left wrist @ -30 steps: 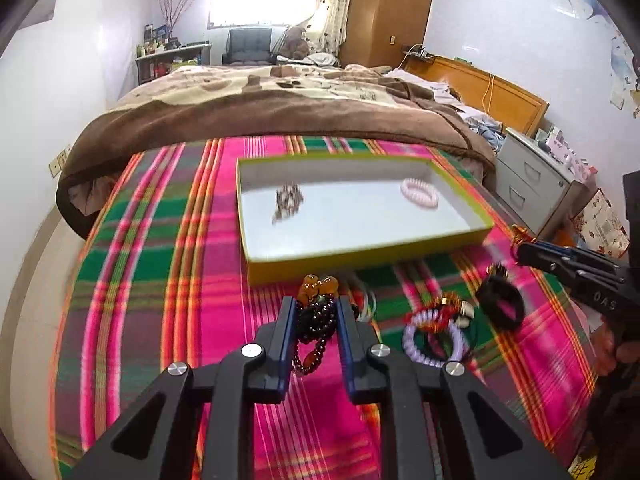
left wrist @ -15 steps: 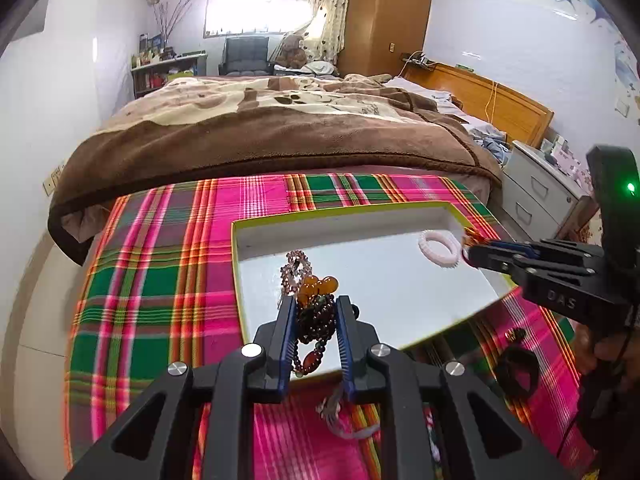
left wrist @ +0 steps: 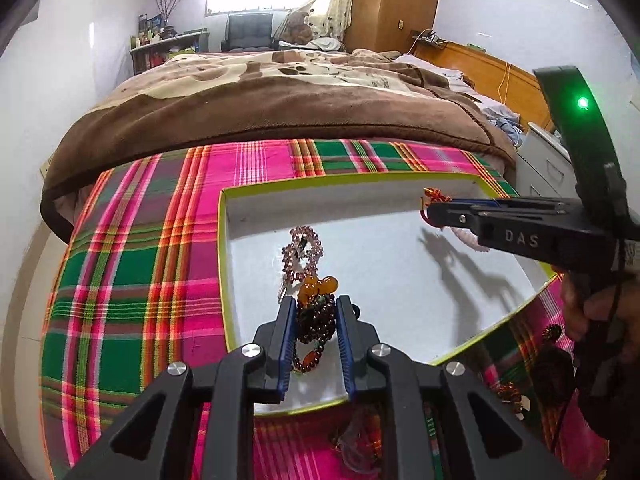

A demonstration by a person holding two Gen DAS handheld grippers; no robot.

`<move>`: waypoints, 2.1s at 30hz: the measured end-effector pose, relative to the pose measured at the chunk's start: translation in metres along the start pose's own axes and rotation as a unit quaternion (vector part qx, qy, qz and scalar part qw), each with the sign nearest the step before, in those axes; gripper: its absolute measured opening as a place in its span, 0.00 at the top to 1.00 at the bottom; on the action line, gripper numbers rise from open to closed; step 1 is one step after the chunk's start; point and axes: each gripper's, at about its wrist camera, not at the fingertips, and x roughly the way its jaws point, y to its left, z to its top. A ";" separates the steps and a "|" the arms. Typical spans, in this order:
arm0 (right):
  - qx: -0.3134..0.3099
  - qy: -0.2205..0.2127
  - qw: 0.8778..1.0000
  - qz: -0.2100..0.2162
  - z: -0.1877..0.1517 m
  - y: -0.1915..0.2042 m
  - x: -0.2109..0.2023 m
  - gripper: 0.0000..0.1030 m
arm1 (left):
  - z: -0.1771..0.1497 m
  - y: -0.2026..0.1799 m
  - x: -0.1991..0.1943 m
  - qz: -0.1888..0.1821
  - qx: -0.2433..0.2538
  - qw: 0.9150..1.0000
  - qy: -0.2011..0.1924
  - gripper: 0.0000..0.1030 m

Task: Organize jewelry
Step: 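Lower the red pendant and dark bead bracelet into the box, open both tools, then grasp the black band with the right tool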

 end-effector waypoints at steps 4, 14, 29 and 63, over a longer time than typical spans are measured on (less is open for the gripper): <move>-0.002 0.008 1.000 -0.007 0.002 -0.001 0.009 0.83 | -0.002 0.003 0.004 0.001 -0.006 1.000 0.006 0.79; -0.012 0.008 1.000 -0.016 0.001 0.001 0.013 0.77 | -0.001 0.003 0.005 -0.006 -0.015 1.000 0.007 0.76; 0.014 -0.018 1.000 -0.009 -0.004 -0.004 -0.010 0.58 | 0.000 0.000 -0.008 -0.016 -0.031 0.999 -0.004 0.66; 0.059 -0.057 0.996 -0.027 -0.133 -0.034 -0.123 0.58 | -0.069 0.014 -0.108 -0.038 -0.081 0.994 -0.058 0.57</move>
